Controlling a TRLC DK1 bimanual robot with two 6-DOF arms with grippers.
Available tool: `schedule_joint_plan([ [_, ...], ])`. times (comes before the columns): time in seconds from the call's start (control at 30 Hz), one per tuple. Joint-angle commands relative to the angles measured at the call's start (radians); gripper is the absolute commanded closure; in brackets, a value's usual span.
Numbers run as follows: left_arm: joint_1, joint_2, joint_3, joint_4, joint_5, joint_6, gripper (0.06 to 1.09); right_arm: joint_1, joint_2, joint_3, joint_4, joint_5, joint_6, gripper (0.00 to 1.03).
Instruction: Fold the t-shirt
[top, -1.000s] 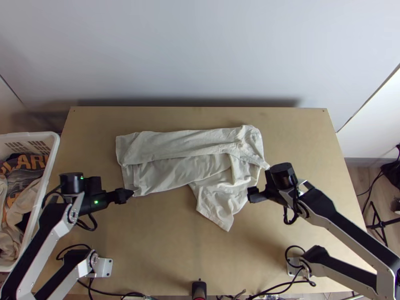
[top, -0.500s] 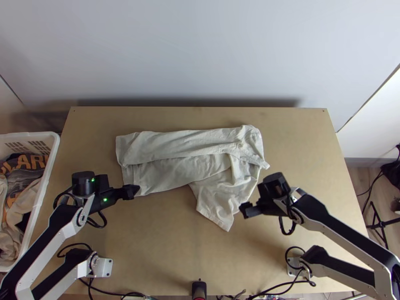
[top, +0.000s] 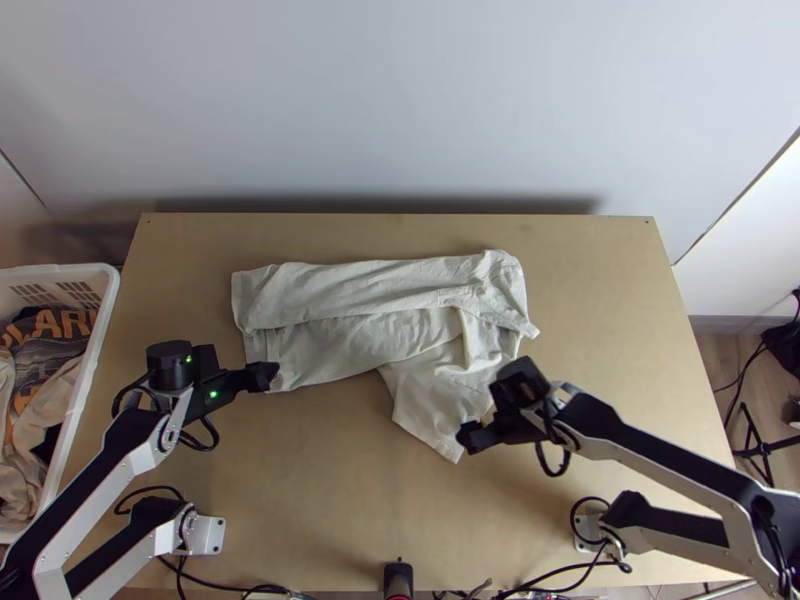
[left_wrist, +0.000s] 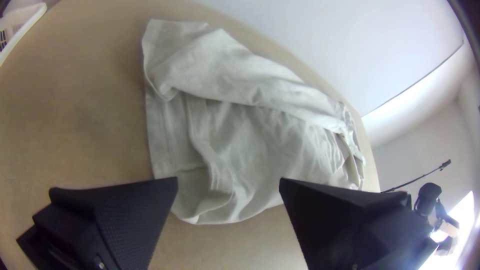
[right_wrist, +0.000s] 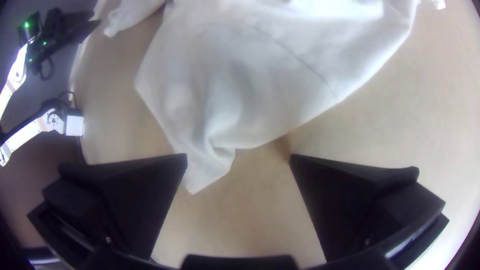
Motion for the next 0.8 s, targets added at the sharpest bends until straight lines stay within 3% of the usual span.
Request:
schedule_joint_plan([
  [0.0,-0.001,0.007,-0.005,0.041,-0.023,-0.024,0.10,0.049,0.141,0.055,0.044,-0.009,0.027,0.07],
  [0.17,-0.008,0.000,-0.008,0.057,-0.026,-0.053,0.11,0.082,0.222,0.120,0.041,-0.009,0.026,0.09],
  [0.2,-0.017,0.000,-0.009,0.058,-0.026,-0.056,0.18,0.087,0.225,0.133,0.034,-0.007,0.015,0.17],
  [0.23,-0.029,-0.001,-0.011,0.057,-0.026,-0.056,0.34,0.092,0.225,0.146,0.032,0.002,0.013,0.31],
  [0.3,-0.037,-0.023,-0.028,0.072,-0.036,-0.074,1.07,0.090,0.213,0.155,0.034,0.073,-0.002,0.83],
  [0.33,-0.041,-0.033,-0.043,0.069,-0.043,-0.100,1.06,0.089,0.212,0.155,0.038,0.096,-0.016,0.95],
  [0.57,-0.112,-0.085,-0.091,0.052,-0.033,-0.067,1.05,0.078,0.152,0.116,0.050,0.131,-0.020,0.97],
  [0.77,-0.212,0.031,-0.072,0.058,-0.110,-0.051,1.05,0.076,0.147,0.126,0.052,0.134,-0.025,0.97],
])
